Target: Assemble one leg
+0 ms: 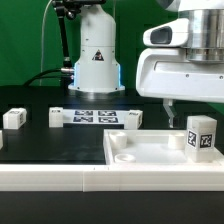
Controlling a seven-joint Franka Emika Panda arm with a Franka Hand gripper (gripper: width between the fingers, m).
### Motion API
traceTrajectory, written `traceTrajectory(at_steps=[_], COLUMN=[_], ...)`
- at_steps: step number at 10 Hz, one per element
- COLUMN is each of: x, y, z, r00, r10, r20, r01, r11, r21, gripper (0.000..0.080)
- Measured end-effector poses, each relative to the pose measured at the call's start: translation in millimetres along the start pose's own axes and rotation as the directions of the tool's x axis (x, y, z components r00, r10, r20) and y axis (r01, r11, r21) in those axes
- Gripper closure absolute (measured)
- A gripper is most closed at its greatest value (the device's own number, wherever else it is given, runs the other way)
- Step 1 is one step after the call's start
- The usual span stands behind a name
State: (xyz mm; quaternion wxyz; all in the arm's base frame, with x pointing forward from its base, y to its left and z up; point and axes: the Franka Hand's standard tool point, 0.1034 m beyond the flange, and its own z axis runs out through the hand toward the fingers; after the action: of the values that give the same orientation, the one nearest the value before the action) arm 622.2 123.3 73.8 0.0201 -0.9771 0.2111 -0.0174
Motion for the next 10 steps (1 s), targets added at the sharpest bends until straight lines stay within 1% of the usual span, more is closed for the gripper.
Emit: traceTrajectory(at_steps=[1, 2, 4, 7, 8, 9, 10], x=[-0.5, -0.1, 3.3, 4.7, 4.6, 4.8, 4.8], y=[-1.7, -1.7, 0.9, 2.5, 2.3, 2.5, 2.6], z=[-0.2, -0.6, -1.1, -1.2, -1.2, -1.2, -1.2], r00=[0.997, 0.979, 0.917, 0.831, 0.840, 0.840, 0.841], r10=[-0.083, -0.203, -0.400, -0.557, -0.542, -0.542, -0.542], r20=[-0.003, -0.005, -0.005, -0.004, -0.005, -0.005, -0.005], r01=[0.083, 0.203, 0.400, 0.557, 0.542, 0.542, 0.542], r11=[0.997, 0.979, 0.917, 0.830, 0.840, 0.840, 0.841], r21=[0.000, -0.007, -0.009, -0.010, -0.010, -0.010, -0.010], gripper=[0.0150, 0.0150, 0.0150, 0.0150, 0.0150, 0.0287, 0.0287])
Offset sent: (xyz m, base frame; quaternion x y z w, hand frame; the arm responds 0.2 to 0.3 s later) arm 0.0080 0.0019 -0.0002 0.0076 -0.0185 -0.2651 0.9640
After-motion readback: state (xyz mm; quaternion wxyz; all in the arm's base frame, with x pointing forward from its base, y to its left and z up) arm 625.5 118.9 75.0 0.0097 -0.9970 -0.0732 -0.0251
